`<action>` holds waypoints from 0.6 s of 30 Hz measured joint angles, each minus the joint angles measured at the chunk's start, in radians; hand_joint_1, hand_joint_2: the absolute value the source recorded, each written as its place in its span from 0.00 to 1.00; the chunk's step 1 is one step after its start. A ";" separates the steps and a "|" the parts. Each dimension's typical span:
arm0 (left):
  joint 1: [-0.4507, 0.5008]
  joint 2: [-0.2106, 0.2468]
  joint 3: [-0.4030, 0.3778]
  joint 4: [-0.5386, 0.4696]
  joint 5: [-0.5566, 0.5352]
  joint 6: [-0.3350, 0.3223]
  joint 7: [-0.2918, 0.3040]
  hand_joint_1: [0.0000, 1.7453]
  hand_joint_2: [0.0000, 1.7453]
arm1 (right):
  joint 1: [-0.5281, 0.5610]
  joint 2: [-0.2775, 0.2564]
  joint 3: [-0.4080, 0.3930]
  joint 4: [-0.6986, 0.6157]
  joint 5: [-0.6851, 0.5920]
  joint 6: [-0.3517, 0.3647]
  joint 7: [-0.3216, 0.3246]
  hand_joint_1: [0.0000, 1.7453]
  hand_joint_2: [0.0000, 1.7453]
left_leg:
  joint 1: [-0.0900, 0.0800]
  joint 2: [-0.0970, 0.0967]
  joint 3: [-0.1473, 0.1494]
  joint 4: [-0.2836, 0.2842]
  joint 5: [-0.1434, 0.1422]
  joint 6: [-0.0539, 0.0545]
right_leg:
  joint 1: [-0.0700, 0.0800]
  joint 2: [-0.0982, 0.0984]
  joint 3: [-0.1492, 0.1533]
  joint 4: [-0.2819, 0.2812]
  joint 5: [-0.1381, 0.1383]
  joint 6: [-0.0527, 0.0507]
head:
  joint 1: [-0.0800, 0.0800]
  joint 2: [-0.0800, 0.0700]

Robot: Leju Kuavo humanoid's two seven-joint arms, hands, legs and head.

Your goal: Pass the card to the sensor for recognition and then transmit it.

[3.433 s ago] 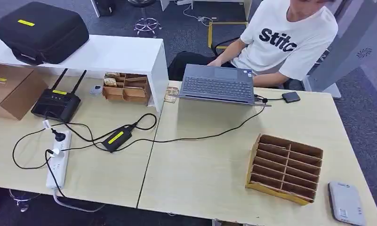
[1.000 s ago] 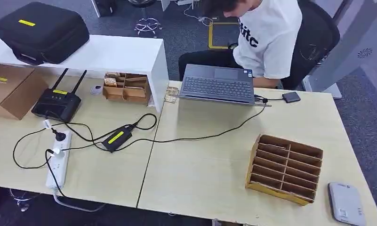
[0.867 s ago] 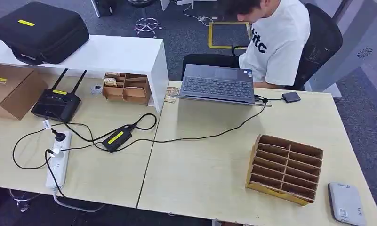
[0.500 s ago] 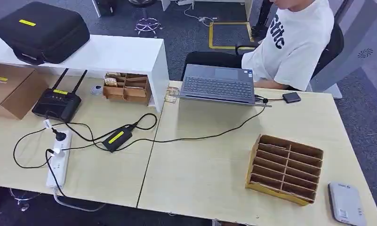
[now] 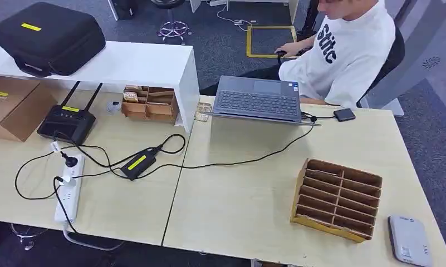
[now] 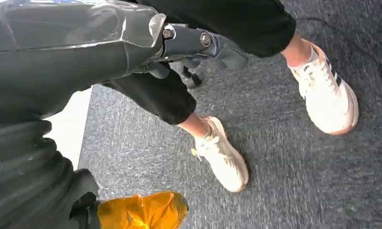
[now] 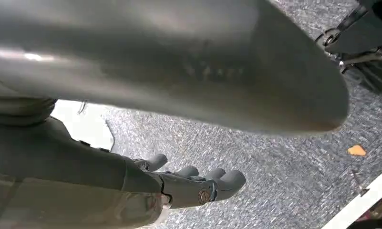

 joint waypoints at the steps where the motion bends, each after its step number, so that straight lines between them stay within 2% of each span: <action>1: -0.001 0.001 0.000 0.000 -0.013 -0.029 0.007 0.00 1.00 | 0.000 0.000 0.000 0.000 0.002 0.002 0.000 0.00 0.00 | 0.000 0.000 0.000 0.000 0.000 0.000 | 0.000 0.000 0.000 0.000 0.000 0.000 | 0.000 0.000; 2: -0.003 0.002 -0.002 0.000 -0.033 -0.095 0.020 0.00 1.00 | -0.001 0.000 0.000 0.000 0.011 0.010 0.000 0.00 0.00 | 0.000 0.000 0.000 0.000 0.000 0.000 | 0.000 0.000 0.000 0.000 0.000 0.000 | 0.000 0.000; 3: -0.004 0.011 -0.008 0.000 -0.052 -0.212 0.038 0.00 1.00 | -0.005 0.000 0.001 0.000 0.026 0.026 0.002 0.00 0.00 | 0.000 0.000 0.000 0.000 0.000 0.000 | 0.000 0.000 0.000 0.000 0.000 0.000 | 0.000 0.000; 5: -0.002 0.026 -0.019 0.000 -0.067 -0.374 0.053 0.00 1.00 | -0.019 0.000 0.008 0.000 0.042 0.046 0.018 0.00 0.00 | 0.000 0.001 0.000 0.000 0.000 0.000 | 0.000 0.001 0.000 0.000 0.000 0.000 | 0.000 0.000; 6: 0.000 0.031 -0.021 0.000 -0.072 -0.391 0.053 0.00 1.00 | -0.026 0.000 0.011 0.000 0.040 0.047 0.024 0.00 0.00 | 0.000 0.001 0.000 0.000 0.000 0.000 | 0.000 0.001 0.000 0.000 0.000 0.000 | 0.000 0.000; 7: 0.001 0.035 -0.022 0.000 -0.073 -0.350 0.052 0.00 1.00 | -0.030 0.000 0.011 0.000 0.031 0.038 0.030 0.00 0.00 | 0.000 0.001 0.000 0.000 0.000 0.000 | 0.000 0.001 0.000 0.000 0.000 0.000 | 0.000 0.000; 8: 0.001 0.034 -0.022 0.000 -0.067 -0.262 0.047 0.00 1.00 | -0.030 0.000 0.011 0.000 0.017 0.022 0.031 0.00 0.00 | 0.000 0.000 0.000 0.000 0.000 0.000 | 0.000 0.000 0.000 0.000 0.000 0.000 | 0.000 0.000; 10: 0.000 0.024 -0.020 -0.001 -0.033 -0.027 0.035 0.00 1.00 | -0.024 0.000 0.011 0.000 0.001 0.000 0.024 0.00 0.00 | 0.000 -0.001 0.000 0.000 0.000 0.000 | 0.000 -0.002 0.000 0.000 0.000 0.000 | 0.000 0.000; 12: -0.002 0.014 -0.016 0.000 -0.029 0.057 0.039 0.00 1.00 | -0.013 0.000 0.011 0.000 0.005 0.001 0.012 0.00 0.00 | 0.000 -0.001 -0.001 0.000 0.000 0.000 | 0.000 -0.001 0.000 0.000 0.000 0.000 | 0.000 0.000; 13: -0.005 0.014 -0.016 0.001 -0.036 0.020 0.055 0.00 1.00 | -0.011 0.000 0.011 0.000 0.014 0.011 0.008 0.00 0.00 | 0.000 -0.001 -0.001 0.000 0.000 0.000 | 0.000 -0.001 0.000 0.000 0.000 0.000 | 0.000 0.000; 14: -0.007 0.017 -0.016 0.002 -0.046 -0.075 0.069 0.00 1.00 | -0.013 0.000 0.011 0.000 0.028 0.026 0.008 0.00 0.00 | 0.000 -0.001 -0.001 0.000 0.000 0.000 | 0.000 -0.001 0.000 0.000 0.000 0.000 | 0.000 0.000; 16: -0.005 0.031 -0.019 0.003 -0.064 -0.321 0.072 0.00 1.00 | -0.026 0.000 0.015 0.000 0.043 0.049 0.019 0.00 0.00 | 0.000 0.000 -0.001 0.000 0.000 0.000 | 0.000 0.000 0.000 0.000 0.000 0.000 | 0.000 0.000; 17: -0.003 0.037 -0.021 0.003 -0.073 -0.411 0.071 0.00 1.00 | -0.033 0.000 0.016 0.000 0.040 0.052 0.027 0.00 0.00 | 0.000 0.001 0.000 0.000 0.000 0.000 | 0.000 0.001 0.000 0.000 0.000 0.000 | 0.000 0.000; 18: -0.001 0.040 -0.023 0.003 -0.082 -0.452 0.068 0.00 1.00 | -0.039 0.000 0.016 0.000 0.036 0.047 0.032 0.00 0.00 | 0.000 0.001 0.000 0.000 0.000 0.000 | 0.000 0.001 0.000 0.000 0.000 0.000 | 0.000 0.000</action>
